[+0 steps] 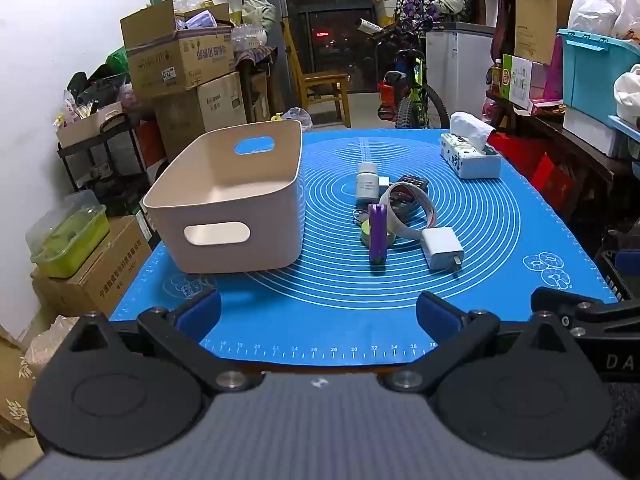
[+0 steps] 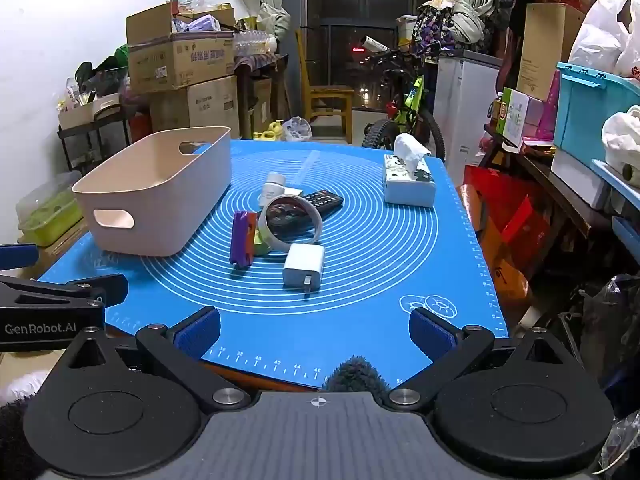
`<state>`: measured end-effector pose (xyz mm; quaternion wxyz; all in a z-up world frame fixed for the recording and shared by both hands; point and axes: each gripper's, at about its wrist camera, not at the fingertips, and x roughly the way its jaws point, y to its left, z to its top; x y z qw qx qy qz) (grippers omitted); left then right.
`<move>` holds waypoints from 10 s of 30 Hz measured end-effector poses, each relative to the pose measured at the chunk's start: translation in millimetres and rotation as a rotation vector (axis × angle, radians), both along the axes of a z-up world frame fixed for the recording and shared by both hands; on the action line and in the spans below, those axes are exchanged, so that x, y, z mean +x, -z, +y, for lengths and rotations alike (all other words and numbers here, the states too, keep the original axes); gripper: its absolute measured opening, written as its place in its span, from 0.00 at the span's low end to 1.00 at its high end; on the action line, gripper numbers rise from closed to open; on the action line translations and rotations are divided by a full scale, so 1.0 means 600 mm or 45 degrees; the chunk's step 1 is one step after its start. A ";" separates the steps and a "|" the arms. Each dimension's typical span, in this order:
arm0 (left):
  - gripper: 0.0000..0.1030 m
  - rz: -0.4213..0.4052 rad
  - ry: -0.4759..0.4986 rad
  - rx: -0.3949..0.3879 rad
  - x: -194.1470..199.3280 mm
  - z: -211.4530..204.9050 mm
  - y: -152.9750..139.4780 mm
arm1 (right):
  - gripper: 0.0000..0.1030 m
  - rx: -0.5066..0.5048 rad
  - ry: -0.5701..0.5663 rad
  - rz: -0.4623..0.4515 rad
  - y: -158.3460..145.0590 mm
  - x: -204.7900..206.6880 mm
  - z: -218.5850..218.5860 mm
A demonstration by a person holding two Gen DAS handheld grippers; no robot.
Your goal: Organize rigid objects
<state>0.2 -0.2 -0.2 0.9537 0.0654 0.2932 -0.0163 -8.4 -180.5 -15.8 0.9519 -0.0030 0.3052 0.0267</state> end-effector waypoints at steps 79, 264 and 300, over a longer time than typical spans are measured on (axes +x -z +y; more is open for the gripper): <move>0.99 0.039 0.018 -0.028 0.003 -0.016 0.012 | 0.98 0.004 0.000 -0.017 -0.005 -0.002 0.004; 0.04 0.580 -0.157 -0.259 0.494 0.362 0.046 | 0.76 -0.078 -0.048 0.204 -0.063 0.451 0.172; 0.04 0.581 -0.155 -0.277 0.494 0.371 0.047 | 0.29 0.046 0.060 0.467 0.097 0.414 0.165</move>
